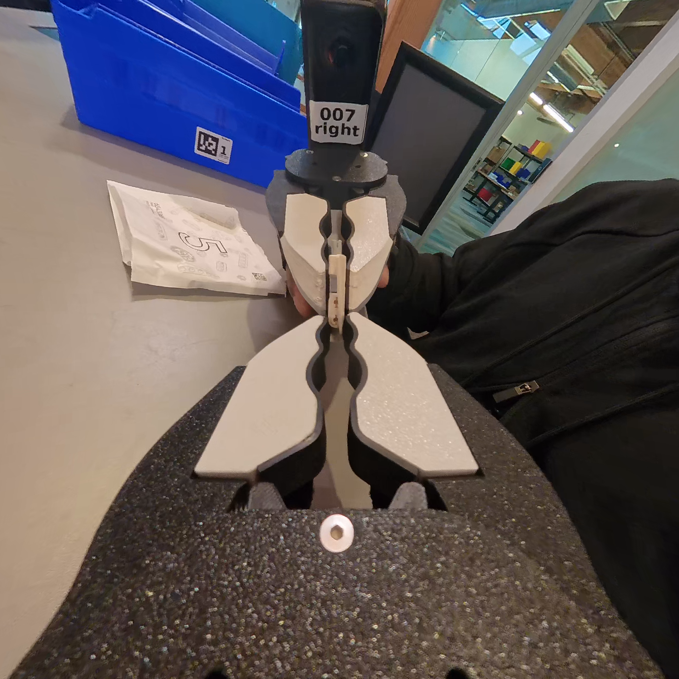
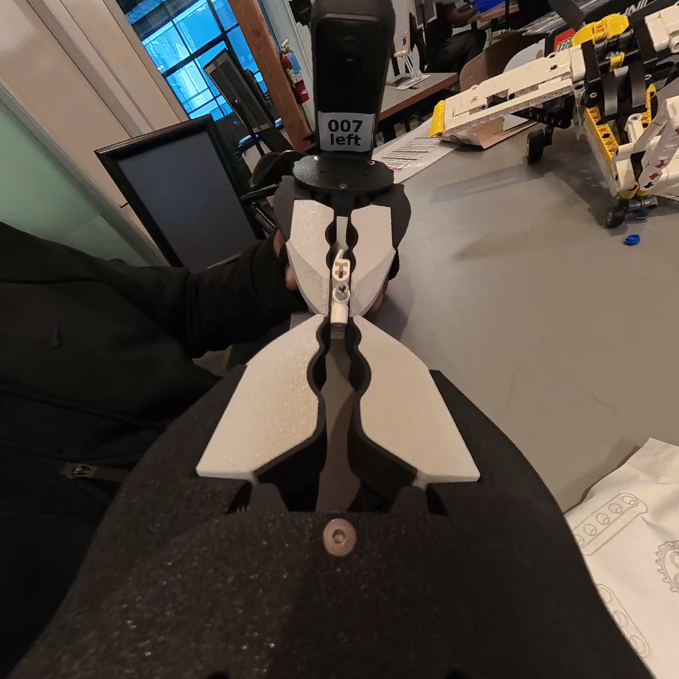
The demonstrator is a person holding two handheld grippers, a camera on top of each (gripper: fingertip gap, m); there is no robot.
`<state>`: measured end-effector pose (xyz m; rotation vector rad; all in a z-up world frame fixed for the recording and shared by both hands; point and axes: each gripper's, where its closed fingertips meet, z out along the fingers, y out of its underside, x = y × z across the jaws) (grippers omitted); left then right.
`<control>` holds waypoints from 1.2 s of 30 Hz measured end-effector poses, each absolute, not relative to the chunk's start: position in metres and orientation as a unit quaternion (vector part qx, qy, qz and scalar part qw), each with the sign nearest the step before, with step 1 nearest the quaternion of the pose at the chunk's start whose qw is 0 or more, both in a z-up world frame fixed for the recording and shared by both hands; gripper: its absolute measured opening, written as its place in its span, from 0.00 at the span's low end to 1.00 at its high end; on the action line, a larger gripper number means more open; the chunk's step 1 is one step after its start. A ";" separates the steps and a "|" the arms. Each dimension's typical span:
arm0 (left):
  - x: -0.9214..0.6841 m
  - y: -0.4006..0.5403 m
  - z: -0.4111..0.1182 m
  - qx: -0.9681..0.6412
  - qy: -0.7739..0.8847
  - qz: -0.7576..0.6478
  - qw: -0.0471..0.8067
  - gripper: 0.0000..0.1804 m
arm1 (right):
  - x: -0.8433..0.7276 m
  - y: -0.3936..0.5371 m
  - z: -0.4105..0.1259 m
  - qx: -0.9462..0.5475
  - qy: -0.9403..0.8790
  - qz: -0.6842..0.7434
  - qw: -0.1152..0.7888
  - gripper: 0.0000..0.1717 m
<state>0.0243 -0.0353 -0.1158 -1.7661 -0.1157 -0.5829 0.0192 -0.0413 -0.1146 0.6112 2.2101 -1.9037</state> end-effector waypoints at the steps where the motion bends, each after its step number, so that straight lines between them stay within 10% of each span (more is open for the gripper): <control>1: 0.025 -0.035 -0.116 -0.761 -0.050 -0.256 0.594 0.04 | 0.020 -0.041 -0.115 0.203 0.741 -0.634 0.081 0.05; 36: 0.024 -0.031 -0.124 -0.778 -0.061 -0.264 0.567 0.04 | 0.023 -0.033 -0.129 0.206 0.772 -0.595 0.092 0.05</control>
